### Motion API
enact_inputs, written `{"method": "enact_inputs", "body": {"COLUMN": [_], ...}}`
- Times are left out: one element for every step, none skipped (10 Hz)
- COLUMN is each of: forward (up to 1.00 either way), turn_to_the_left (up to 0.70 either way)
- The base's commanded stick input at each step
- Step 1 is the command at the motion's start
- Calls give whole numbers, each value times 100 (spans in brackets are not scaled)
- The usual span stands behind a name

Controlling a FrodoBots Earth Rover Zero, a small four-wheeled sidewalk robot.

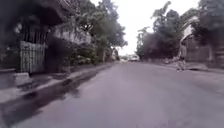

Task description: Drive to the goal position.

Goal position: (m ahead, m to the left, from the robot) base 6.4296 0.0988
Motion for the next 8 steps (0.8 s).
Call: {"method": "enact_inputs", "body": {"forward": [100, 100, 100, 100, 100, 100, 100, 100], "turn_to_the_left": [0, 0, 0, -36, -39, -40, -40, -40]}}
